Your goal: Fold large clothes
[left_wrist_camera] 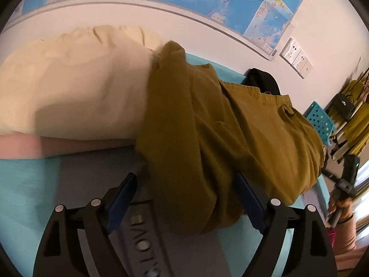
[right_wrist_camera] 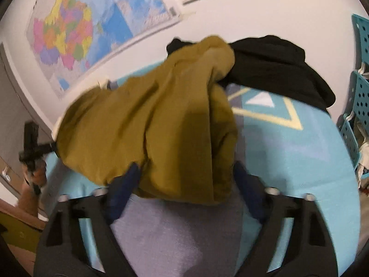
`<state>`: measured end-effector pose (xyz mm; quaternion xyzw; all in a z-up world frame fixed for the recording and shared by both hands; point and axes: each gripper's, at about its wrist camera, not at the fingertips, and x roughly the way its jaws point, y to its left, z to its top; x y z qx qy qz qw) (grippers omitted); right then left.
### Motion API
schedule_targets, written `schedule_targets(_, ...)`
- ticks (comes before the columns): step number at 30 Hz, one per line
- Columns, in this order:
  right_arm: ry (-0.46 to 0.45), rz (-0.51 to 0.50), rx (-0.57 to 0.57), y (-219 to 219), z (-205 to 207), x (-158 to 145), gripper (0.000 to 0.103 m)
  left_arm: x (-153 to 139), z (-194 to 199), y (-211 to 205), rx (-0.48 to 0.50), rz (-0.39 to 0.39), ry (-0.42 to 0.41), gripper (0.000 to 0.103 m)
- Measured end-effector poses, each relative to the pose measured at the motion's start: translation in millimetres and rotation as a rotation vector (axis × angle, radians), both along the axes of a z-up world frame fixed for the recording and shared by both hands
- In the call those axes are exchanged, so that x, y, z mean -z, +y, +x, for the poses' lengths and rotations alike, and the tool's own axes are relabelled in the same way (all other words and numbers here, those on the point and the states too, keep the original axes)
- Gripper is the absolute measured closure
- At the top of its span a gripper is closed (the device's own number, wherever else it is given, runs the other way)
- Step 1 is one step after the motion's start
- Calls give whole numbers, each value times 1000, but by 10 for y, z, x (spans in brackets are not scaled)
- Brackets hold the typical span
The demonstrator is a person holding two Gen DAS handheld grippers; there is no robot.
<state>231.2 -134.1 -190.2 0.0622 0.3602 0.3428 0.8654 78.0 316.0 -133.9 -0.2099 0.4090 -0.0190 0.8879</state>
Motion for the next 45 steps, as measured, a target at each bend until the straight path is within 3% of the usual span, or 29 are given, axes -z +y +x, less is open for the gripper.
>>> schedule_targets(1,9,7,3,7,28,30,53,26,38,-26,8,-12,4,29)
schedule_targets(2,17,42,-2,-16,46,31,69,48,66,-63,25,-28,4,49)
schedule_targets(3,13,70,-2,-59,40,2,81,35,84,-106,15,-4,7,61)
schedule_targets(4,5,108,-4,-145,16,-87,85,7,67,-116,11,8,5,70)
schedule_targets(5,-5,144,-2,-230,-23,-153,95,-36,37,-97,7,-7,-3,80)
schedule_targets(6,-24,180,7,-325,-80,-252,101,-95,-20,-27,2,-66,-16,83)
schedule_targets(8,-52,256,20,-540,-212,-497,101,-145,-103,74,5,-167,1,85)
schedule_targets(12,-129,297,43,-788,-496,-813,102,-195,-360,40,35,-254,-8,85)
schedule_targets(14,-104,232,90,-841,-551,-685,102,-90,-415,-30,35,-236,31,85)
schedule_targets(16,4,227,92,-894,-487,-402,102,57,-400,-61,39,-228,83,80)
schedule_targets(18,66,124,139,-861,-467,-139,101,105,-395,-64,32,-219,94,64)
schedule_targets(19,76,103,139,-849,-474,-77,100,59,-403,-80,26,-185,83,62)
schedule_targets(21,68,52,185,-849,-490,-113,79,-87,-423,-157,11,-65,70,56)
schedule_targets(23,19,66,225,-903,-532,-280,67,-237,-467,-197,15,4,25,54)
schedule_targets(26,-101,54,216,-813,-624,-625,65,-485,-476,-262,1,108,-28,47)
schedule_targets(29,-164,38,91,-419,-619,-825,57,-615,-387,-423,50,177,-65,46)
schedule_targets(32,-167,-45,13,-1,-503,-793,54,-615,-261,-666,129,219,-68,44)
schedule_targets(35,-110,-109,-55,365,-346,-594,44,-434,-56,-852,168,272,-10,44)
schedule_targets(37,-81,-135,-97,536,-269,-486,44,-270,96,-912,173,282,39,44)
schedule_targets(38,-86,-178,-111,626,-229,-431,49,-219,99,-909,171,289,47,44)
schedule_targets(41,-108,-266,-107,755,-163,-339,82,-117,180,-939,157,322,51,51)
schedule_targets(45,-113,-230,-96,700,-113,-375,97,-118,255,-915,147,321,54,58)
